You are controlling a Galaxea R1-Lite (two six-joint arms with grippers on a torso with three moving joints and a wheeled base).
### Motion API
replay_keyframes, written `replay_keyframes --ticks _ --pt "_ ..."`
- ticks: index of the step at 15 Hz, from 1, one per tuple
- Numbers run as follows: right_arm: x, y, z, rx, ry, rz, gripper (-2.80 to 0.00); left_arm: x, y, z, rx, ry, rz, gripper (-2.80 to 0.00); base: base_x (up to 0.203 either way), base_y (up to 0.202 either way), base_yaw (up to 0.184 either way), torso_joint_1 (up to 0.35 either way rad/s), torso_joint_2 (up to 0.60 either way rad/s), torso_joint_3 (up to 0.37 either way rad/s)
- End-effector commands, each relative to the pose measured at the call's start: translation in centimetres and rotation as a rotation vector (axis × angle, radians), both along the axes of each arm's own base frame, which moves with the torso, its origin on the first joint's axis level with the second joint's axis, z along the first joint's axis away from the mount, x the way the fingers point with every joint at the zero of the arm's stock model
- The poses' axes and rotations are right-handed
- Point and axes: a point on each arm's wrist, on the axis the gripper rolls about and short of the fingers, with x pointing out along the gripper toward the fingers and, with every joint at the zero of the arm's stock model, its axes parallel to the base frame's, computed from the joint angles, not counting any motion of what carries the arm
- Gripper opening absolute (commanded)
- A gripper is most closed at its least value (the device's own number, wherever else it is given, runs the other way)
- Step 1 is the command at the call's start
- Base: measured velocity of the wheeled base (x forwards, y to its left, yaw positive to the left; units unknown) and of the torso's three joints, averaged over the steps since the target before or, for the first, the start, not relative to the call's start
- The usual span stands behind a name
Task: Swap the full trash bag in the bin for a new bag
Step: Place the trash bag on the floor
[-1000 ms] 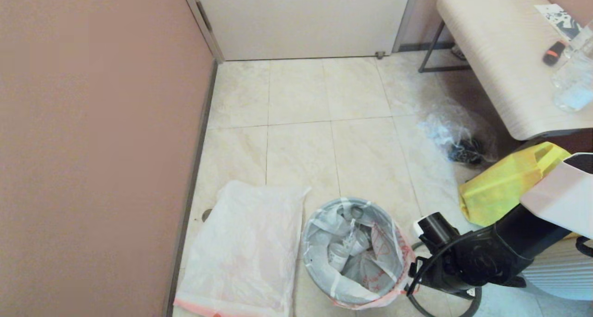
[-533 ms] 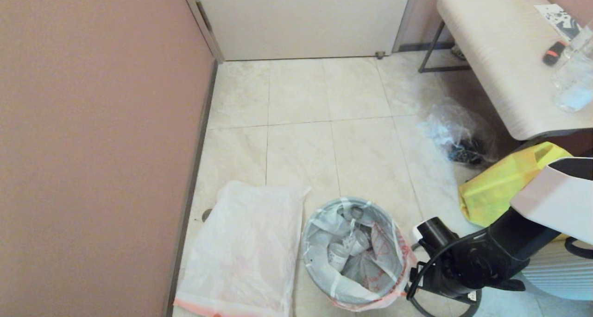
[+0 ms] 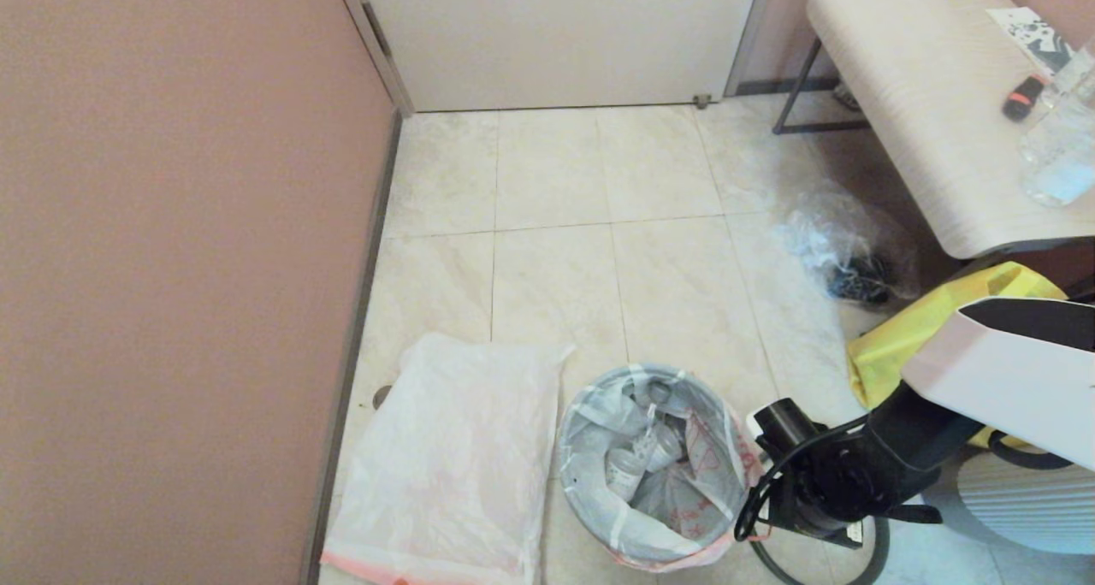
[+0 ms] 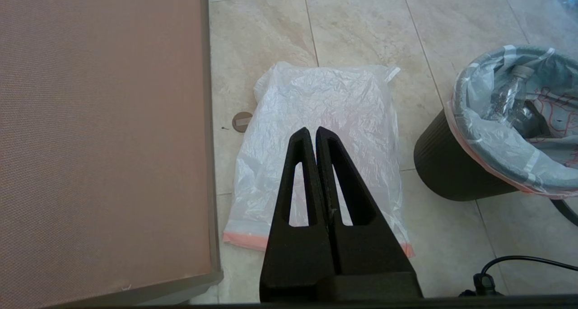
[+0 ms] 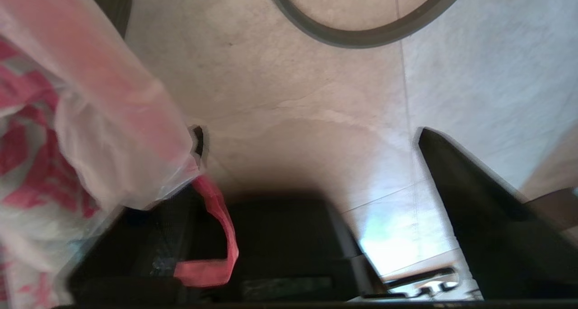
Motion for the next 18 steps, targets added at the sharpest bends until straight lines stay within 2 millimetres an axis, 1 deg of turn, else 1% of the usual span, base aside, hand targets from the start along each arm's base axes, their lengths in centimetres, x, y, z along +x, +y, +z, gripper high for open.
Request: replay_keyframes --ticks 1,6,9,11,15,18 --pt "0.2 0.1 -0.3 -0.007 0.002 0.001 -2.80 0.1 0.0 -0.3 0.000 0.011 0.001 -2.80 0.000 0.000 0.000 0.000 0.00 0.000" --pt "0.1 0.1 -0.1 -0.031 -0.008 -0.004 -2.80 0.1 0.0 -0.3 0.000 0.012 0.001 -2.80 0.000 0.000 0.000 0.000 0.00 0.000" --pt "-0.1 0.2 1.2 -0.024 -0.038 0.000 -2.80 0.1 0.0 -0.3 0.000 0.013 0.001 -2.80 0.000 0.000 0.000 0.000 0.00 0.000" --pt "-0.7 1.0 2.8 -0.013 -0.061 0.026 -2.80 0.1 0.0 -0.3 0.000 0.012 0.001 -2.80 0.000 0.000 0.000 0.000 0.00 0.000" --pt "-2.4 3.5 5.6 0.022 -0.118 0.111 -2.80 0.1 0.0 -0.3 0.000 0.013 0.001 -2.80 0.000 0.000 0.000 0.000 0.00 0.000" --pt "-3.5 4.5 7.7 0.049 -0.158 0.153 -2.80 0.1 0.0 -0.3 0.000 0.011 0.000 -2.80 0.000 0.000 0.000 0.000 0.00 0.000"
